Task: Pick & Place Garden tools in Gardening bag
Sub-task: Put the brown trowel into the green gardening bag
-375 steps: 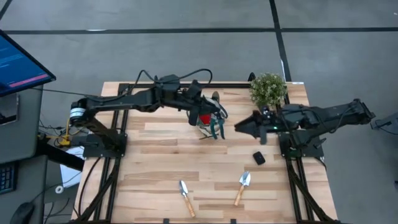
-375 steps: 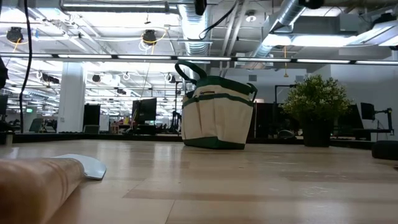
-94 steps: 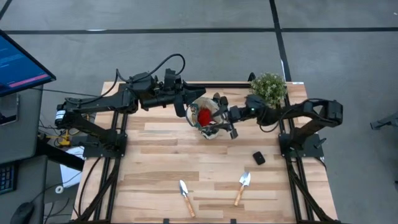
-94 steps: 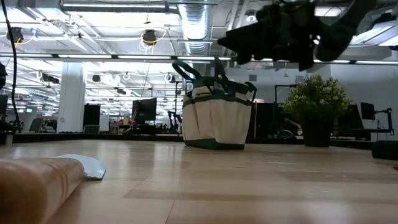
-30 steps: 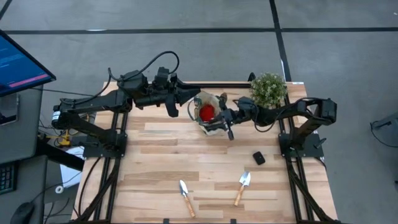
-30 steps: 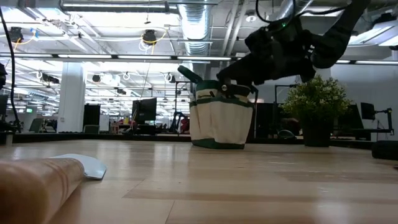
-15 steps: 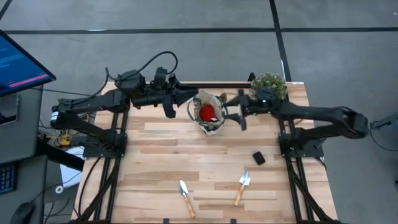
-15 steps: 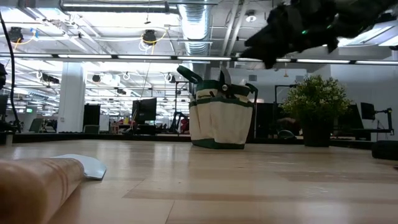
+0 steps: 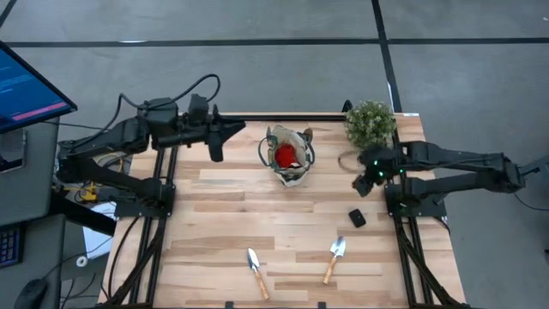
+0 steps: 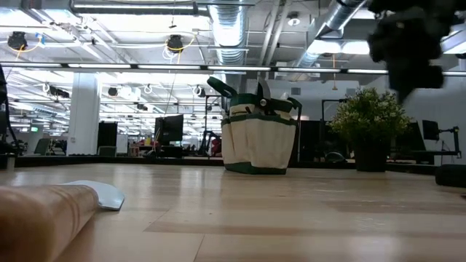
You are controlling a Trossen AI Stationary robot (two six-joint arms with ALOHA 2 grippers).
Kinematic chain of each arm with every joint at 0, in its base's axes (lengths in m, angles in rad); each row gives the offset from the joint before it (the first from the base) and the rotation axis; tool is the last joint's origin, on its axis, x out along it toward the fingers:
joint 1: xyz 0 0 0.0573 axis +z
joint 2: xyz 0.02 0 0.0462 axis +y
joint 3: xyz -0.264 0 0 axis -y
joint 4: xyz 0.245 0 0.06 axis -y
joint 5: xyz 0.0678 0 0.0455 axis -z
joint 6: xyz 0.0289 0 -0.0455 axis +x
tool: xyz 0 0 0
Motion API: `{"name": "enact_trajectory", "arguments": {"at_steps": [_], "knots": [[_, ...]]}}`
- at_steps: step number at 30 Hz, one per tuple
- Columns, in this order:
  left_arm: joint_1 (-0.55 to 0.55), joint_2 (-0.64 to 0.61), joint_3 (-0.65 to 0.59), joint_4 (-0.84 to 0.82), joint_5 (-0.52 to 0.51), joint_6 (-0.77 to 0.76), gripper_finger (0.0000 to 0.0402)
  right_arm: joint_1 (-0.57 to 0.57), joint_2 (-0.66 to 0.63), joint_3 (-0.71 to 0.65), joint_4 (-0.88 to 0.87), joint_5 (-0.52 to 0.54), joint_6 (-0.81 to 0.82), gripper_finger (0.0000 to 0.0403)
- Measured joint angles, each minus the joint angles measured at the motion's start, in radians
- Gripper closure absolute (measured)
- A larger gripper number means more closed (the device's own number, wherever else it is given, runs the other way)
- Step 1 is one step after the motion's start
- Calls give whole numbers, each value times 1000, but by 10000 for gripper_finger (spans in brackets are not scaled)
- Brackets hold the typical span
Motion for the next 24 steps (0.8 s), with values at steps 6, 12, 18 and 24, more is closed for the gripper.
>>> {"name": "enact_trajectory", "arguments": {"at_steps": [6, 12, 18, 24], "knots": [[-7, -33, 0, -61, 5, -6, 353, 208, 59, -1, -138, 27, 308, 206], [-28, -47, 0, -141, 7, -11, 361, 509, 144, -1, 53, 28, 650, 202], [-47, -48, 0, -168, 8, -11, 364, 751, 302, 0, 305, 51, 941, 213], [-74, -49, 0, -168, 9, -11, 366, 890, 504, 0, 538, 114, 1299, 217]]}}
